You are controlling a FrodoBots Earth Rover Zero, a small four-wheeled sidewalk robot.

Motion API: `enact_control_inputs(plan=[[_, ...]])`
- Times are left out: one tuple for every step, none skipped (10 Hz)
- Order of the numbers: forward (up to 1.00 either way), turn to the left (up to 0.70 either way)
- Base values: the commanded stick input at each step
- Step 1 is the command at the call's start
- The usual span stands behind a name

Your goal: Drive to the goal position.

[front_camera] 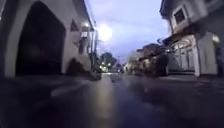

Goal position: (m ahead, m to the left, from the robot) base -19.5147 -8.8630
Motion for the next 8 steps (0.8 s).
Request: enact_control_inputs(plan=[[0.7, 0.0], [0.7, 0.0], [0.7, 0.0], [0.7, 0.0], [0.7, 0.0], [0.7, 0.0], [0.7, 0.0], [0.7, 0.0]])
